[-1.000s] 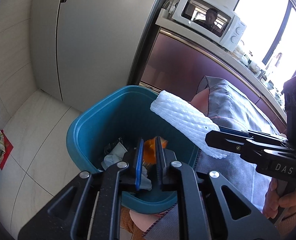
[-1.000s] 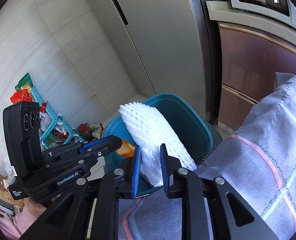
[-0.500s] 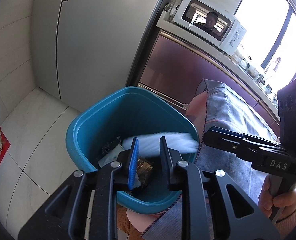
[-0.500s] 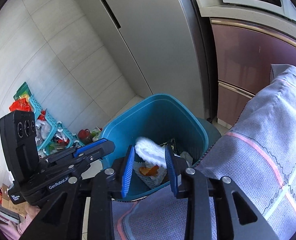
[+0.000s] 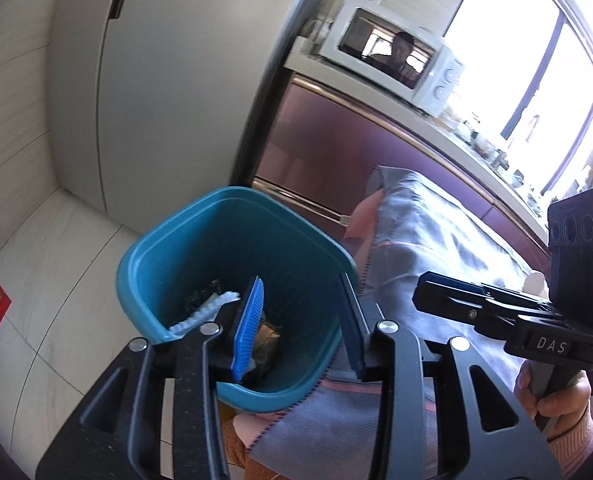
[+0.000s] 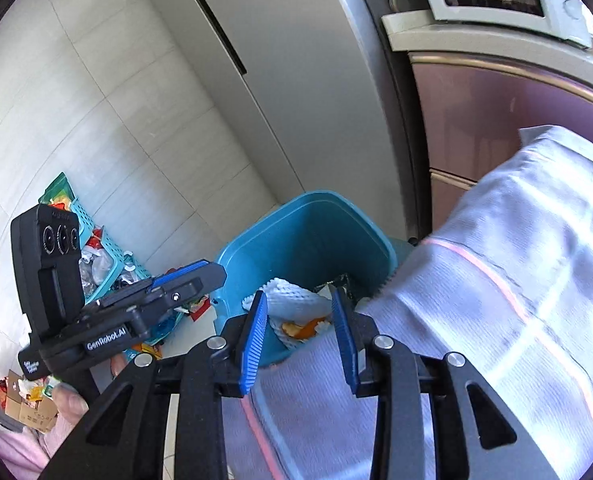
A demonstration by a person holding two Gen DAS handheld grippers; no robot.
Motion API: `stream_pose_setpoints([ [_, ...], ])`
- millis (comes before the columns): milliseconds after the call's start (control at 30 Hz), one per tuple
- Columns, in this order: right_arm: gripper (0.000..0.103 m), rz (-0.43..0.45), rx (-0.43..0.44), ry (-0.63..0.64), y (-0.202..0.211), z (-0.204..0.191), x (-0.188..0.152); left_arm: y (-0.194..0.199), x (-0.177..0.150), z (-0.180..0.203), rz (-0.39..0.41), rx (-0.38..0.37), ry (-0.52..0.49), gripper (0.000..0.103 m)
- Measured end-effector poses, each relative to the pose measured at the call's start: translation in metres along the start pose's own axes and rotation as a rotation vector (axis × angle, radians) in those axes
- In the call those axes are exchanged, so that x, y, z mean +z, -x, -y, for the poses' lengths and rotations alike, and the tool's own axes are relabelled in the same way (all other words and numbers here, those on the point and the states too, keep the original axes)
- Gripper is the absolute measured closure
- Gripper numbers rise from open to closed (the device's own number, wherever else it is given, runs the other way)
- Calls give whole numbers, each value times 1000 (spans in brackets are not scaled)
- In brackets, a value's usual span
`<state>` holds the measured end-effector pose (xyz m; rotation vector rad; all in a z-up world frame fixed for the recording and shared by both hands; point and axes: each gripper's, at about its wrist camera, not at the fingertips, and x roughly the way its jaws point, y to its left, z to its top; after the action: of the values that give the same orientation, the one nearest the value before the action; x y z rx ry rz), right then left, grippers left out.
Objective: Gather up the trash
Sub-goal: 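Move both open grippers back over the gold wrapper and paper cup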
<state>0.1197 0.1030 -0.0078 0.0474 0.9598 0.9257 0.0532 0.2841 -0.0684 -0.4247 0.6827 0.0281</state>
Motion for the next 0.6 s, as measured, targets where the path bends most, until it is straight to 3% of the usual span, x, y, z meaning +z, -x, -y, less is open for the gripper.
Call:
stream_pose_setpoints([
  [300,66,130,-72,-46,85,33,-32,0,-8,64,-21,-152,-133,56],
  [600,65,235,-243,-205,174,97,-78,-20,-29,155,-102,-303,-293,54],
])
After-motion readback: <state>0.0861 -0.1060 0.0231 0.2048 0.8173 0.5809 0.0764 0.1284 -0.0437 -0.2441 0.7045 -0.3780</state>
